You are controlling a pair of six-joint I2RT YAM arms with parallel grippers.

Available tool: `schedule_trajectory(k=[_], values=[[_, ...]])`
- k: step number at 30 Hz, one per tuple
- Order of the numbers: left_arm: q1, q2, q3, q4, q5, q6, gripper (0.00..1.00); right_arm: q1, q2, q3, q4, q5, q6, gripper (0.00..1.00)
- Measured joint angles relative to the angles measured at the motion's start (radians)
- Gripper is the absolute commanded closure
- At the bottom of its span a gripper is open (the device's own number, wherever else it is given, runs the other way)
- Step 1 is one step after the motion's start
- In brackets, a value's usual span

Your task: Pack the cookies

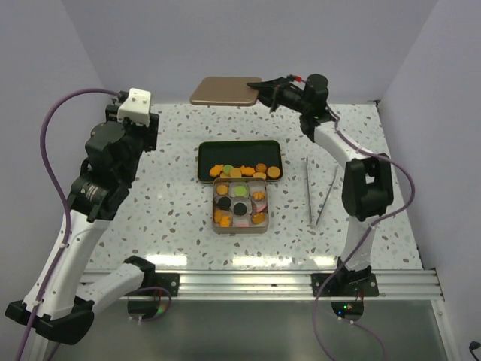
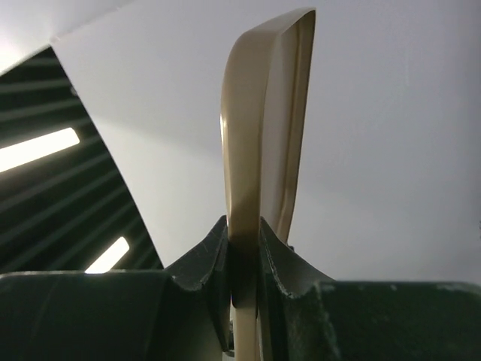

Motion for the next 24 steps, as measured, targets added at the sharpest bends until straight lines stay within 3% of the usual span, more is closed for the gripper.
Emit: schedule_trajectory(k=[4,9,11,14,18,20,21,24], values=[[0.000,0.056,0.048,-0.037,0.026,-0.046,0.29,-0.084,-0.176,-0.262,0.048,-0.033,-0.003,1.00],[0.002,0.113,0.050,-0.065,0.065,-0.140,0.25,-0.072,-0.343,-0.480,0.031,-0.136,-0.033,1.00],[0.009,0.129,0.048,-0.068,0.121,-0.187,0.24,-0.058,-0.386,-0.492,-0.103,-0.186,-0.140,1.00],[0.050,0.152,0.031,-0.064,0.240,-0.258,0.23,-0.047,-0.426,-0.431,-0.466,-0.219,-0.463,1.00],[0.204,0.156,-0.064,-0.029,0.430,-0.367,0.21,-0.051,-0.432,-0.328,-0.886,-0.212,-0.884,1.00],[0.261,0.156,-0.128,-0.013,0.486,-0.423,0.18,-0.055,-0.443,-0.336,-1.019,-0.204,-1.035,1.00],[0.273,0.156,-0.160,-0.006,0.519,-0.452,0.03,-0.055,-0.451,-0.357,-1.054,-0.200,-1.094,1.00],[0.301,0.145,-0.278,0.059,0.650,-0.548,0.00,-0.055,-0.474,-0.449,-1.118,-0.178,-1.213,1.00]])
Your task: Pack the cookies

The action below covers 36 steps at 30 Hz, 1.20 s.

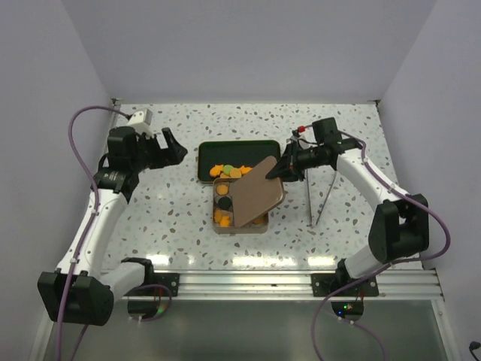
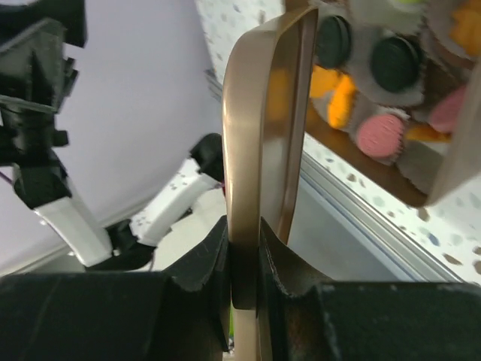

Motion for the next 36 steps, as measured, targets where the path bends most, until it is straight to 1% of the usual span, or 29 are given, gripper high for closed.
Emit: schedule_trajectory(k=[4,7,10,16,21,25,31,36], values=[[0.064,-0.013,-0.172,0.131,0.181,-0.133,0.00,0.001,-0.009,-0.090,-0.028,0.039,-0.095,1.00],[0.075,-0.016,-0.274,0.214,0.273,-0.201,0.00,0.001,-0.026,-0.132,-0.008,0.064,-0.128,1.00],[0.075,-0.031,-0.359,0.278,0.336,-0.245,0.00,0.001,-0.063,-0.166,0.040,0.074,-0.134,1.00],[0.075,-0.057,-0.530,0.425,0.421,-0.321,0.00,0.001,-0.142,-0.235,0.216,0.078,-0.113,1.00],[0.075,-0.057,-0.644,0.522,0.459,-0.392,0.00,0.001,-0.153,-0.301,0.394,0.079,-0.041,1.00],[0.075,-0.050,-0.666,0.577,0.480,-0.426,0.01,0.001,-0.146,-0.366,0.541,0.076,0.045,1.00],[0.069,-0.015,-0.701,0.700,0.505,-0.486,0.01,0.001,-0.129,-0.503,0.809,0.061,0.211,1.00],[0.032,0.026,-0.739,0.770,0.510,-0.531,0.02,0.001,-0.099,-0.609,1.017,0.041,0.332,1.00]])
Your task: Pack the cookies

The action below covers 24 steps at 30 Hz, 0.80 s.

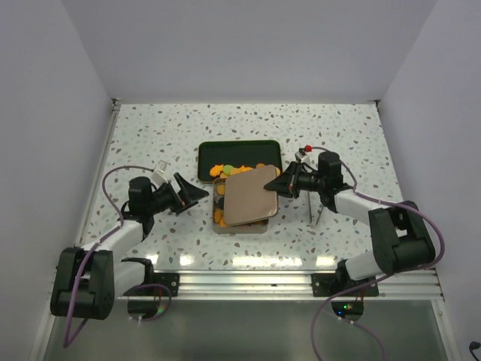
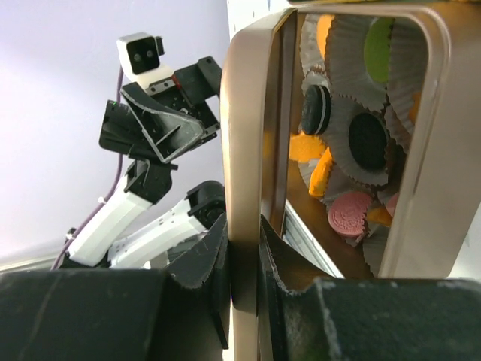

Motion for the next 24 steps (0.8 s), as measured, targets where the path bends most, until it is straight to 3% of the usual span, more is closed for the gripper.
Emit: schedule_trajectory(k=[12,18,24], values=[[-0.031,0.044,-0.010,0.078,0.003,-0.033,0.03,-0.001,0.126,-0.108,0.233,-0.006,0.093,1.00],[-0.037,0.052,-0.016,0.079,0.003,-0.034,0.03,-0.001,0.166,-0.110,0.249,-0.008,0.077,0.84],[-0.037,0.061,-0.016,0.080,0.003,-0.032,0.03,0.000,0.162,-0.100,0.094,0.013,-0.062,0.70]])
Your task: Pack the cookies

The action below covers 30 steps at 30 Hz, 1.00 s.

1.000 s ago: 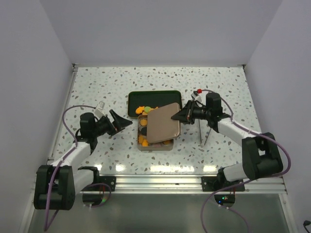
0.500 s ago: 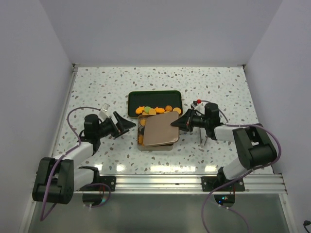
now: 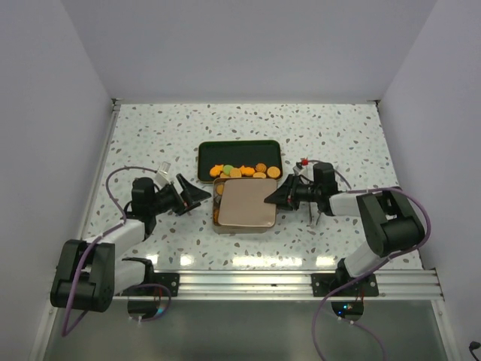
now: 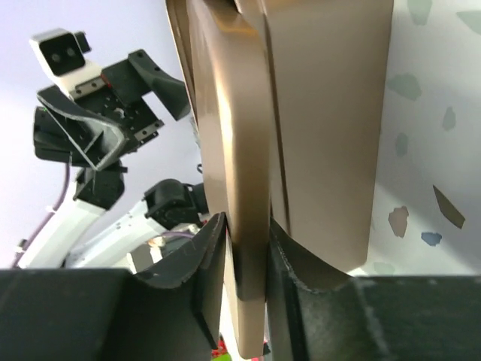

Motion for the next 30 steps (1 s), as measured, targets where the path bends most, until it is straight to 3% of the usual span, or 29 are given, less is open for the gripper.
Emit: schedule_trajectory(k=[12,20,30], values=[[-0.027,0.028,-0.005,0.000,-0.002,0.002,0.04,0.000,-0.028,0.086,-0.193,0.005,-0.136,0.52],[-0.040,0.045,-0.005,-0.001,-0.010,0.010,0.04,-0.002,0.039,0.134,-0.352,0.070,-0.233,0.51],[-0.061,0.069,-0.005,0.005,-0.030,0.009,0.05,-0.002,0.039,0.171,-0.433,0.074,-0.281,0.52]])
